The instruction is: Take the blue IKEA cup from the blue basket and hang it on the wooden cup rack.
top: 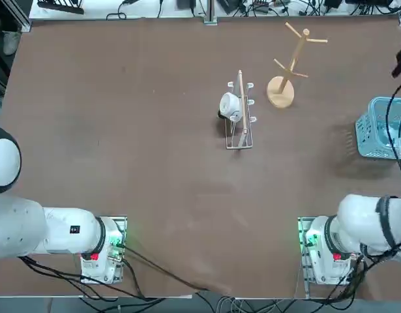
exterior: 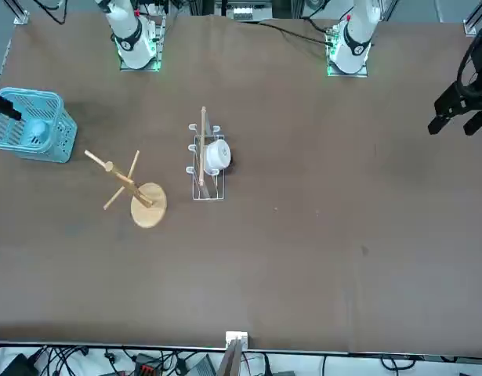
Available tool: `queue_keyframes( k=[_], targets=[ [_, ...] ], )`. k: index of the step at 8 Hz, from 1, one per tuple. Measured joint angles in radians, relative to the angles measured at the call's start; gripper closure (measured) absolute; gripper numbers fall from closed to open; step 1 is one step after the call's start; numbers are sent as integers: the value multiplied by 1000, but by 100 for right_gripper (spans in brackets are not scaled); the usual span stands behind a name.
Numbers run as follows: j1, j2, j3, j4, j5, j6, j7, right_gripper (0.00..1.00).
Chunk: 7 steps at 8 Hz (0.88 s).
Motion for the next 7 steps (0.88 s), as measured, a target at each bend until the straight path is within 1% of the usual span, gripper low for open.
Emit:
queue_keyframes(
  k=[1, 3, 5, 7],
  targets=[
    [-47, -22, 0, -88, 0, 105, -73, 0],
    [-128, -23, 0, -201, 0, 261, -196, 0],
    [-169, -1, 0, -264, 0, 347, -254, 0],
    [-171, 53, 3, -274, 0, 391, -259, 0]
  ],
)
